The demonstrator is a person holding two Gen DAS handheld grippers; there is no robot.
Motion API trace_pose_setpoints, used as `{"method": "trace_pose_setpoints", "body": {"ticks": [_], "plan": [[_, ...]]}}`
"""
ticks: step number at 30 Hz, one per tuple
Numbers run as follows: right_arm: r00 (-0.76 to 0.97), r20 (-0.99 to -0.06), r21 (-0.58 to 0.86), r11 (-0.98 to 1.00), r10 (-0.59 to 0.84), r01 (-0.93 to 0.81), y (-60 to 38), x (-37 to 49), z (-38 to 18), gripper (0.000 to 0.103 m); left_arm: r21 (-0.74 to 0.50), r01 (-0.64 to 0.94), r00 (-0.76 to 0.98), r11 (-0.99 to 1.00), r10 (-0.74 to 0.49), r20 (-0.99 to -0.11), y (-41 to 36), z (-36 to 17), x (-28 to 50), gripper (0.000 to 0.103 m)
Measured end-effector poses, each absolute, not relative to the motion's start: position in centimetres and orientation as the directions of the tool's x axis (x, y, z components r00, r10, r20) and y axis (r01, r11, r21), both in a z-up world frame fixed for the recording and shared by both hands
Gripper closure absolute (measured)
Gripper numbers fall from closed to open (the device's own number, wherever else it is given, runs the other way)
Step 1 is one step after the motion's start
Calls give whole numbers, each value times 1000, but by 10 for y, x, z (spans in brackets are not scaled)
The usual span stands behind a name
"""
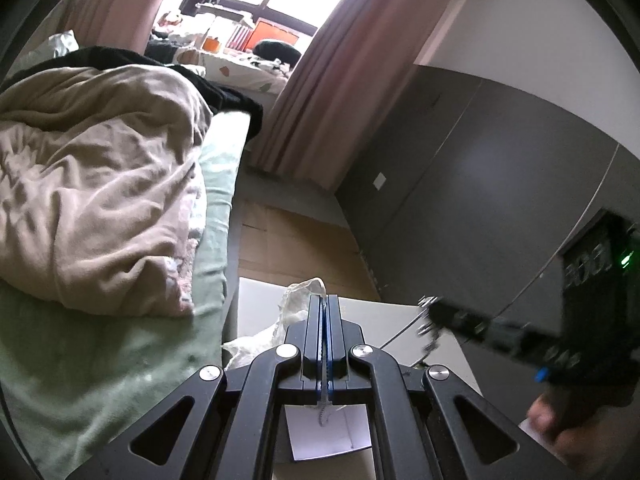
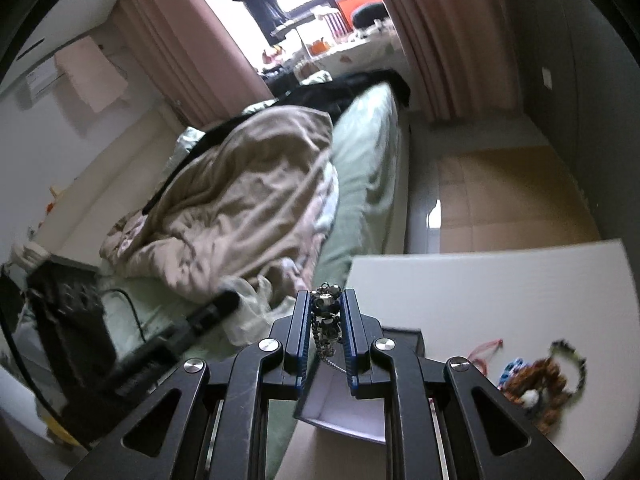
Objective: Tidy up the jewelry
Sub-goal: 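Lift the tissue toward the black box with the left tool while the right tool grasps the silver chain pendant, then release the tissue into the box with the left tool while the right tool drops the silver chain in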
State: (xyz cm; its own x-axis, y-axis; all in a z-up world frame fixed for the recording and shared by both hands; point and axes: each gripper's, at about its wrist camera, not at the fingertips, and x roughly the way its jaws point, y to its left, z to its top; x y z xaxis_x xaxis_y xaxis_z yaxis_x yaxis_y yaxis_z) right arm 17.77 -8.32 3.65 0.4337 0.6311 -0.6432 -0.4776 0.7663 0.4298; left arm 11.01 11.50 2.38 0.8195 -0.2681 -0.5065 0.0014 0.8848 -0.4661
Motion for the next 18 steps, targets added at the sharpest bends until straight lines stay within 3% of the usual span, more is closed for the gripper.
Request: {"method": "trace_pose_setpoints", "body": {"ticks": [8,9,11,13,18], "plan": [[370,-699,451,779,612,-436,-85,186,-7,84,-463,6,794,886,-286,-537,103,17,118,103],[346,-702,473,771,622,-426,-88,189,-10,79,-464,8,790,886,-290,-540,101,16,119,103],[347,-698,486,771,626,-413,-94,189,-11,38,-467,17,780,884,-304,-547,95,13,122,103],[385,-688,471,782,616,-408,-105,188,-5,24,-469,31,769,883,-321,-552,88,11,124,103],[410,-673,487,786,616,-380,-137,188,4,4,-455,61,742,888,-346,-574,67,7,128,103]]}}
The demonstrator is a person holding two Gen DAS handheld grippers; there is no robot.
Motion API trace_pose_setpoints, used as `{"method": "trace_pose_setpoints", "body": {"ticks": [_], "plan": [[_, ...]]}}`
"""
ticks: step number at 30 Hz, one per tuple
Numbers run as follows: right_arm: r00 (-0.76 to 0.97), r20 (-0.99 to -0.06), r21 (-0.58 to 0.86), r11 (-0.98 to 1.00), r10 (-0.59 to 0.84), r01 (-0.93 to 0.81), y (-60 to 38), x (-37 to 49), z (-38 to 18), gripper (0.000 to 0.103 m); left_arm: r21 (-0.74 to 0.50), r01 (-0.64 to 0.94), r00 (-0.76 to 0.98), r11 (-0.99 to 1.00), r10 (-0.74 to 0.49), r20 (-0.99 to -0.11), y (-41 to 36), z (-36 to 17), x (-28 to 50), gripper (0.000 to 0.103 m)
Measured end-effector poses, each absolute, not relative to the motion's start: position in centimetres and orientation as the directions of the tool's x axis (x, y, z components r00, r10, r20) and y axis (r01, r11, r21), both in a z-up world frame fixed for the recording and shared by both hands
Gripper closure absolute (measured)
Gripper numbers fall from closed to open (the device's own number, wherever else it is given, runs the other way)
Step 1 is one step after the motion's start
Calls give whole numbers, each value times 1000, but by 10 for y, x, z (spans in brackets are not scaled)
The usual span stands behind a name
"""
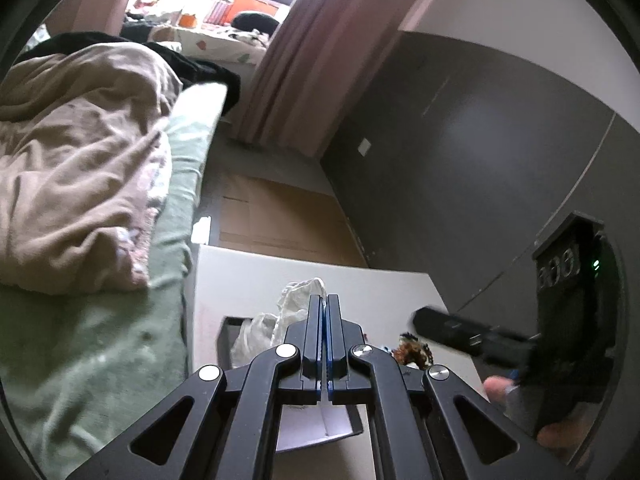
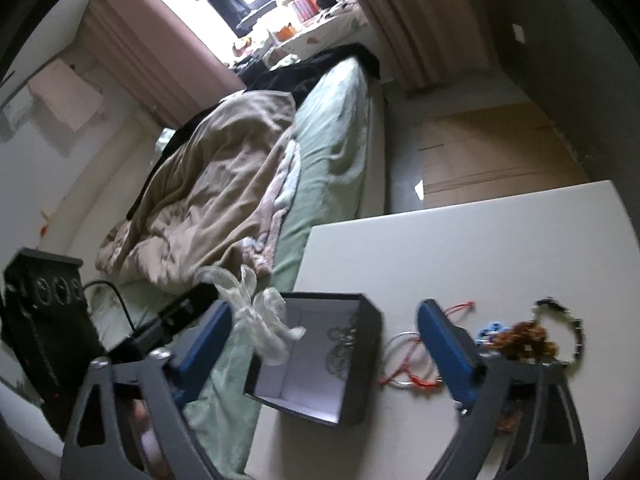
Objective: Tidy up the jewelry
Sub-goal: 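Release the tissue into the box with the left tool while the right tool drops the silver chain in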
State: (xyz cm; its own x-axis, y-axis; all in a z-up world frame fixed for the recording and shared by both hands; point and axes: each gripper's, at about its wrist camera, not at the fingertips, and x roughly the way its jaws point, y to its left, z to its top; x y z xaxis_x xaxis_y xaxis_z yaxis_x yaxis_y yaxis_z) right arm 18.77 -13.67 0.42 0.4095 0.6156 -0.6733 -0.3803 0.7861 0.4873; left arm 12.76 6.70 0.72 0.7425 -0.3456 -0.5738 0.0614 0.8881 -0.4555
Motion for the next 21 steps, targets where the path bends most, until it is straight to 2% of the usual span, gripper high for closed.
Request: {"method": "trace_pose_setpoints", "body": {"ticks": [1,5,6,7,8,9,10,14,21], "plan": [[419,-671,487,790,612,-373,-144,188,6,0,-452,63,738,890,-347,-579,64,6,128,103],[433,-667,500,795,606,-342,-168,188,9,0,-442,42,711,896,-338,-617,54,-1,134,100],[436,-667,505,797,604,-332,-174,189,9,0,-447,38,700,894,-343,-626,52,-3,136,92],[439,-667,510,798,602,-321,-182,189,9,0,-453,32,687,891,-349,-638,50,-7,140,68],[444,-666,513,800,600,-311,-189,189,10,0,-455,24,681,890,-348,-644,49,-9,141,50],[450,-663,515,801,598,-306,-194,188,10,0,-457,14,686,889,-341,-642,48,-10,141,16],[454,-662,516,802,596,-301,-199,188,11,0,-459,7,702,888,-332,-630,48,-9,140,3],[470,-656,521,805,591,-285,-216,184,16,0,-462,17,734,887,-325,-597,39,-1,135,3],[482,-680,501,830,552,-243,-242,173,11,0,-418,51,720,907,-324,-613,9,-1,131,3]]}}
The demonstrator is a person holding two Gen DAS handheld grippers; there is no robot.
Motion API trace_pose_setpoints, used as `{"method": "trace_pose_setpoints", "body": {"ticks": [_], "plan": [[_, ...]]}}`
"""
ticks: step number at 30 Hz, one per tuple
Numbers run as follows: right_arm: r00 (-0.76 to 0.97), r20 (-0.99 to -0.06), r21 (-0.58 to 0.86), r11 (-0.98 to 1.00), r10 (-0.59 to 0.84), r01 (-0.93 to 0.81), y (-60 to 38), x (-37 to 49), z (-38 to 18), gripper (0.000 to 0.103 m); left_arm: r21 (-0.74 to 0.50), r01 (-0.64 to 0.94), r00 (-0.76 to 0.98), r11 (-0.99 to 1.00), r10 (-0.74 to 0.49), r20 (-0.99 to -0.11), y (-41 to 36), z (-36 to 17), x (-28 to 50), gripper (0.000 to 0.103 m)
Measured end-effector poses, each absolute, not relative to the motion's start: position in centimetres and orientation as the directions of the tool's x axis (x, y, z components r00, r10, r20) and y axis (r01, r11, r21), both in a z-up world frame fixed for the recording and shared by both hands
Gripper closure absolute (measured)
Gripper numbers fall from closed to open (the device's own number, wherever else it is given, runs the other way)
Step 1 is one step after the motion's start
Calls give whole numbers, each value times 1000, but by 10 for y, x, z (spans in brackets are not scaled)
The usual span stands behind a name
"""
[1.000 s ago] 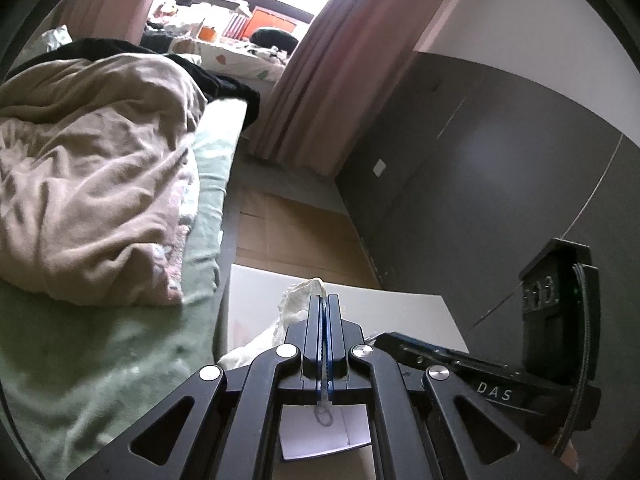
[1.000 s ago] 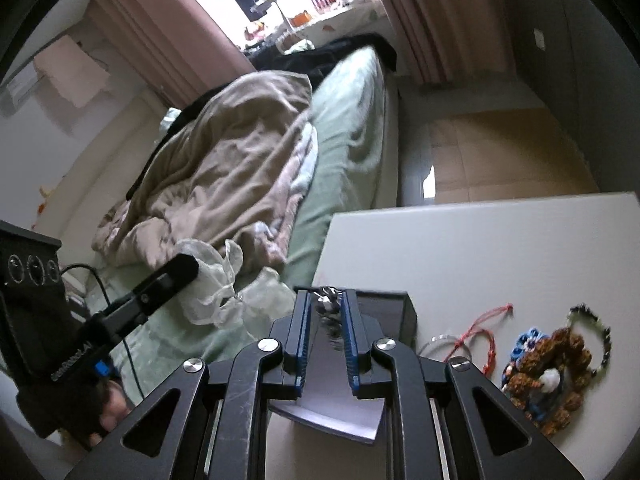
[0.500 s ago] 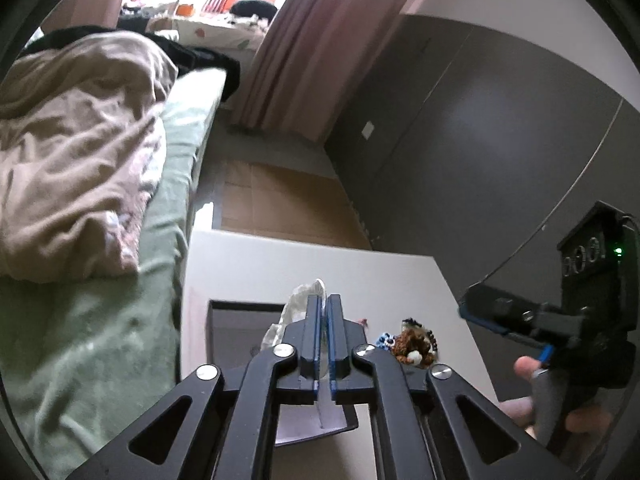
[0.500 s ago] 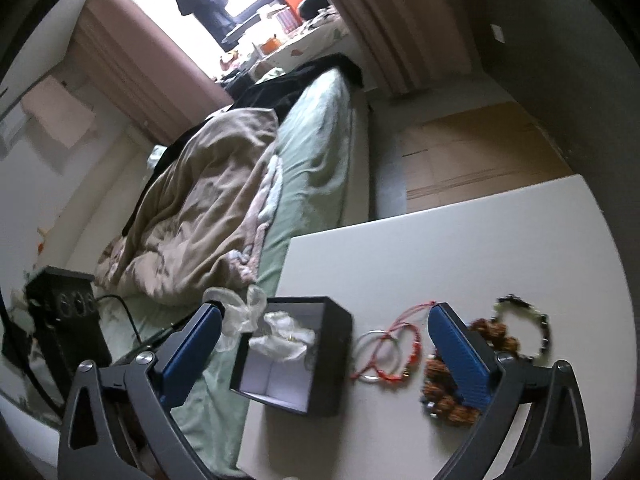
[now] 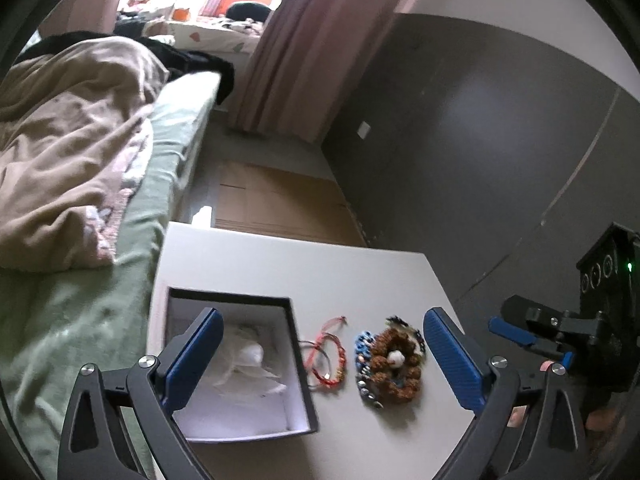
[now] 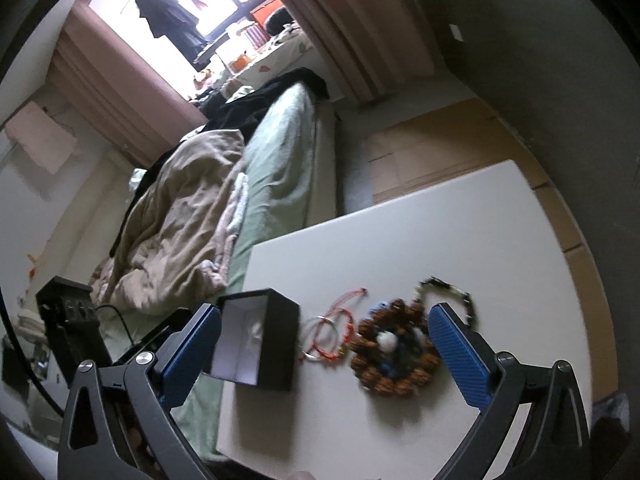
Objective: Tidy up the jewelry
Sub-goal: 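Grasp the brown rudraksha bead bracelet with the left tool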
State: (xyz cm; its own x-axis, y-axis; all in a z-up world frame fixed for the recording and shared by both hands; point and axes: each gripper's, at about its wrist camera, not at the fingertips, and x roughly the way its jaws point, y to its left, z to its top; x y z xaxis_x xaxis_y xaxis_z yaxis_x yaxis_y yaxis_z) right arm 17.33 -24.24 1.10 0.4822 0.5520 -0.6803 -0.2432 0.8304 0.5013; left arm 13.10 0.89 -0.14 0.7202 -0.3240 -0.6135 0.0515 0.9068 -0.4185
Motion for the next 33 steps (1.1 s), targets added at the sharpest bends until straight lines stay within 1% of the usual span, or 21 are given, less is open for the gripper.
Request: {"method": "trace_pose_setpoints", "body": {"ticks": [3,5,7,10,11,13,16,19,24,27,30,32,33], "plan": [[477,-695,500,838,539,-218,-253,169,6,0,-407,87,715,909,-341,-610,-6,-1,127,4],[472,-710,497,846,523,-192,-259,166,2,0,-398,106,703,911,-352,-618,-18,-3,128,8],[470,-729,488,859,498,-154,-268,163,-4,0,-396,119,684,910,-364,-632,-28,-7,129,18],[475,-743,485,868,472,-103,-284,156,-13,0,-393,141,649,909,-384,-656,-43,-17,134,28],[477,-745,484,870,465,-92,-288,155,-15,0,-386,146,639,911,-385,-666,-49,-20,135,29],[482,-748,483,872,456,-76,-297,156,-17,0,-369,157,617,916,-383,-688,-58,-27,138,37],[483,-752,485,872,450,-57,-306,161,-21,0,-348,165,586,923,-376,-718,-70,-38,141,43],[470,-754,507,862,459,-30,-314,166,-27,0,-344,172,563,923,-378,-734,-78,-48,145,48],[467,-751,519,855,467,-20,-322,172,-29,0,-312,183,534,932,-361,-764,-92,-62,153,51],[475,-746,524,852,466,-13,-326,174,-27,0,-335,174,512,926,-375,-773,-97,-72,159,55],[477,-744,527,850,467,-9,-329,176,-26,0,-298,155,506,942,-334,-795,-102,-82,166,55],[477,-743,530,848,470,-10,-328,176,-25,0,-299,146,487,943,-331,-808,-104,-89,170,64],[476,-742,531,847,472,-12,-328,177,-25,0,-301,141,478,943,-331,-813,-105,-92,172,71]]}}
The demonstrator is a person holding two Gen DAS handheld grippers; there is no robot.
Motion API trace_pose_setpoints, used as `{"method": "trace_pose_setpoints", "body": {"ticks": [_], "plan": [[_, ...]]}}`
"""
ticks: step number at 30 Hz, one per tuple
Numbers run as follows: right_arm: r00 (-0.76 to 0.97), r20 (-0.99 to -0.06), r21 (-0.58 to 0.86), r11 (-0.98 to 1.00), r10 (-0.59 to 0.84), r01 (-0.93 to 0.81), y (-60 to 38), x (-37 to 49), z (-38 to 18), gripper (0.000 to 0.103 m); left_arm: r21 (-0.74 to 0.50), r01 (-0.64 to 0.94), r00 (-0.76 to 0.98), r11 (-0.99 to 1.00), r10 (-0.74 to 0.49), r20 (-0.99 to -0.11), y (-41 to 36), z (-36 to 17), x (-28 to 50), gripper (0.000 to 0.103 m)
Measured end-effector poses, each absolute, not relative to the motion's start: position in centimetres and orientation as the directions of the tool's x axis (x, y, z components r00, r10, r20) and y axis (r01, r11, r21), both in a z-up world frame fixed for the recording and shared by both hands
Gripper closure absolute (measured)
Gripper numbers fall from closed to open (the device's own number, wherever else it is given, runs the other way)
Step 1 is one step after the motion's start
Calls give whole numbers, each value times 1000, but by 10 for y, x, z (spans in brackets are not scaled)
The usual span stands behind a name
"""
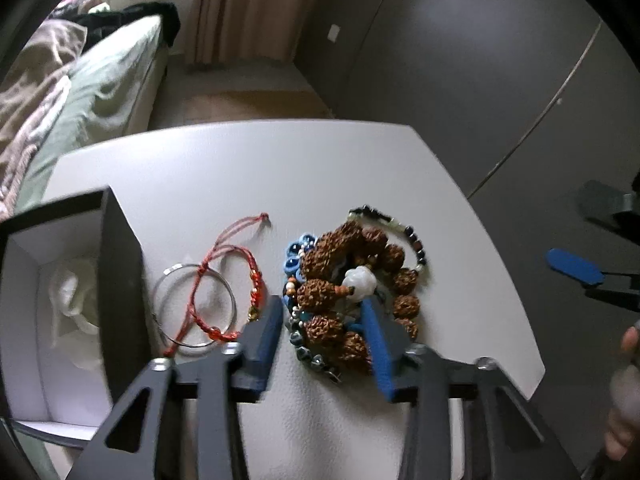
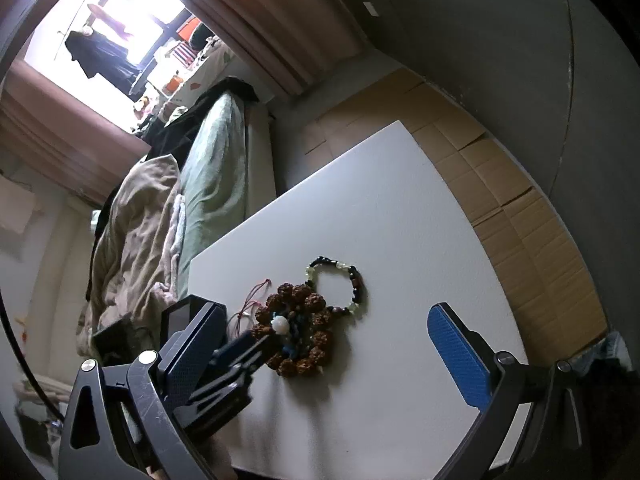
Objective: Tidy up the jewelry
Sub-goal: 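Grasp the brown rudraksha bead bracelet with the left tool, then carry the brown bracelet to the box with the left tool while the right tool grasps the blue bead bracelet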
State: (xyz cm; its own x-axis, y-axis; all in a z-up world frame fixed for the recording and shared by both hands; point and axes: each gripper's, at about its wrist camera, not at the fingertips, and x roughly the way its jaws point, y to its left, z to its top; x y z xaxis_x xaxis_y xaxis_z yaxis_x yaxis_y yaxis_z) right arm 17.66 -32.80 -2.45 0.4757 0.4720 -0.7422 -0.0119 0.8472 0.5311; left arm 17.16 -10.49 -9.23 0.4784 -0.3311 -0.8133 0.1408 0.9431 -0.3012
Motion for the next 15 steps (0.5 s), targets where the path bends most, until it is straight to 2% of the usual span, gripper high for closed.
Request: {"method": "trace_pose_setpoints", "body": {"ticks": [6,12,15], "plan": [[468,-741,531,847,481,-29,-323,177,-24,0,-297,132,503,946,-322,-802,-102,-89,171,84],[467,-744,529,848,478,-24,-321,176,-24,0,-334,177,573,926,-373,-729,-98,-60,161,85],[467,-744,525,850,477,-31,-319,175,-24,0,-315,217,617,924,-380,-689,-100,-43,151,85]]}}
